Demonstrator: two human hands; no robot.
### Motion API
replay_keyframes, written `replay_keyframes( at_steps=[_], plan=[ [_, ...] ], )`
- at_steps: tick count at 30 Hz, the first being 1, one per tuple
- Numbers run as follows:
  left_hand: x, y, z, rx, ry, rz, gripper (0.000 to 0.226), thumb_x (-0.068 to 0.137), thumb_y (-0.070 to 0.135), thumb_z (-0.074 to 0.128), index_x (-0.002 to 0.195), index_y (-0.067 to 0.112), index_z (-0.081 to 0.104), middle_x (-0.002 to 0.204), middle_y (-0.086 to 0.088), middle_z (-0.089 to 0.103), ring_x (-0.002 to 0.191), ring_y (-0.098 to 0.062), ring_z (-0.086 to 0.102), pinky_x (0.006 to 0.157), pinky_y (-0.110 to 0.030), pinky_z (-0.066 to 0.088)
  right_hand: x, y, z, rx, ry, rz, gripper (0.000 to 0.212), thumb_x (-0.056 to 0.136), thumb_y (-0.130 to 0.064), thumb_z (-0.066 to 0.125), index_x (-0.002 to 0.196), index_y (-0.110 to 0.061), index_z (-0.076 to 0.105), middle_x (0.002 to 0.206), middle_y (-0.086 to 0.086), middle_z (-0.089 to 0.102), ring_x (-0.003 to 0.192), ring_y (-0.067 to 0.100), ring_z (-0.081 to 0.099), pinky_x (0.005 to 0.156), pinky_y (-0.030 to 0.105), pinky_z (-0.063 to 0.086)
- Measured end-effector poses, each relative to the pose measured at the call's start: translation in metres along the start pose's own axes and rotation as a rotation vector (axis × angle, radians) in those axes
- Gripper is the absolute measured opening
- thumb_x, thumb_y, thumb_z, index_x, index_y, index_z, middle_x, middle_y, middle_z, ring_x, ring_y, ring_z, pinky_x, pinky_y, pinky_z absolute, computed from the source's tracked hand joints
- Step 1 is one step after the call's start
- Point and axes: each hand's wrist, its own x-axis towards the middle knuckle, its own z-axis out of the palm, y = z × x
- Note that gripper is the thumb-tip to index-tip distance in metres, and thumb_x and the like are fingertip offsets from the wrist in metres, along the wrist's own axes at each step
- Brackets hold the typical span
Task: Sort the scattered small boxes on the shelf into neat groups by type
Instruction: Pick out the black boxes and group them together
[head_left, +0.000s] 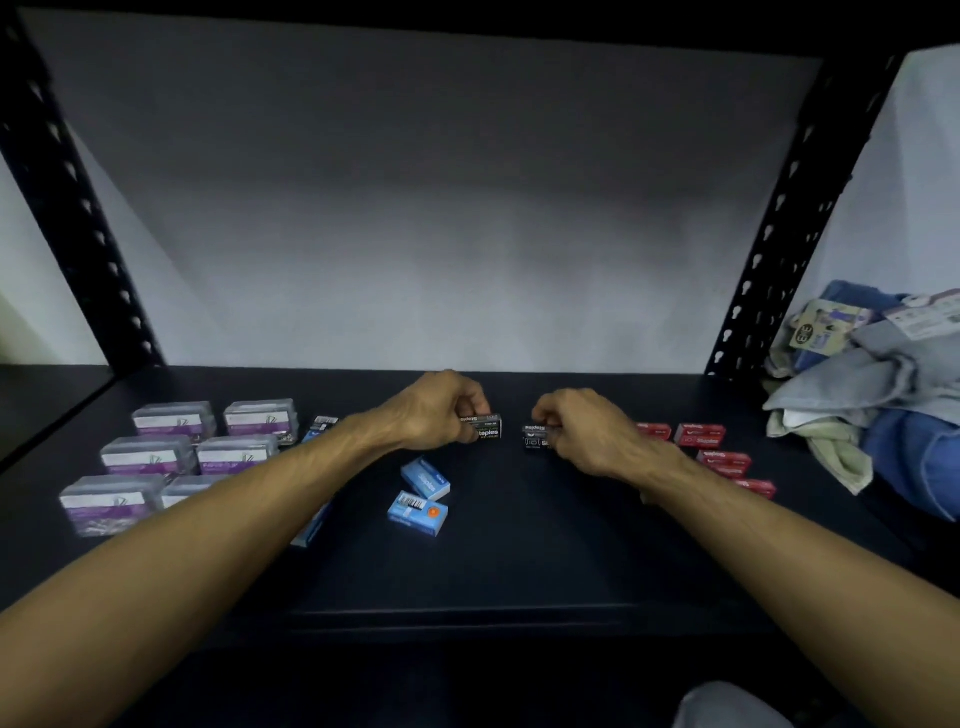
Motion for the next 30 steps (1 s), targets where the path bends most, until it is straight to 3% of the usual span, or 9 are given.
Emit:
replay_keyframes(
  at_steps=[3,10,17,30],
  plan=[
    [0.015,0.009,0.003,0.004,0.015,0.001,0.021,0.082,0.01,0.076,0.099,0.018,0.07,0.086,0.007,0.067,0.074,-0.007,0.061,0.063,-0.014,0.042,0.01,0.006,-0.002,-0.018,-0.037,0.009,0.031,0.084,-0.004,0.058,0.11,-0.019,0.067,0.11,-0.001,0.068,0.1,0.022,0.063,0.085,0.033,0.051],
    [0.038,0.014,0.018,0.042,0.005,0.011,0.023,0.082,0.009,0.075,0.103,0.015,0.07,0.094,0.002,0.07,0.082,-0.012,0.065,0.067,-0.017,0.047,0.023,0.015,-0.002,0.017,-0.066,0.011,0.023,0.082,-0.003,0.06,0.096,-0.021,0.064,0.096,-0.002,0.068,0.091,0.02,0.064,0.077,0.031,0.05],
    [0.051,0.006,0.025,0.052,-0.012,0.016,0.018,0.081,0.008,0.074,0.096,0.016,0.071,0.084,0.006,0.069,0.073,-0.008,0.062,0.062,-0.014,0.045,0.025,0.024,-0.001,0.057,-0.059,0.02,0.027,0.08,0.001,0.059,0.089,-0.025,0.058,0.097,-0.001,0.068,0.091,0.02,0.063,0.079,0.033,0.052],
    [0.052,0.001,0.027,0.05,-0.025,0.035,0.018,0.08,0.011,0.076,0.096,0.019,0.071,0.082,0.007,0.067,0.069,-0.004,0.059,0.062,-0.014,0.046,0.026,0.032,0.002,0.107,-0.063,0.026,0.027,0.084,0.0,0.06,0.103,-0.018,0.065,0.106,0.0,0.067,0.097,0.018,0.063,0.088,0.034,0.053]
  ],
)
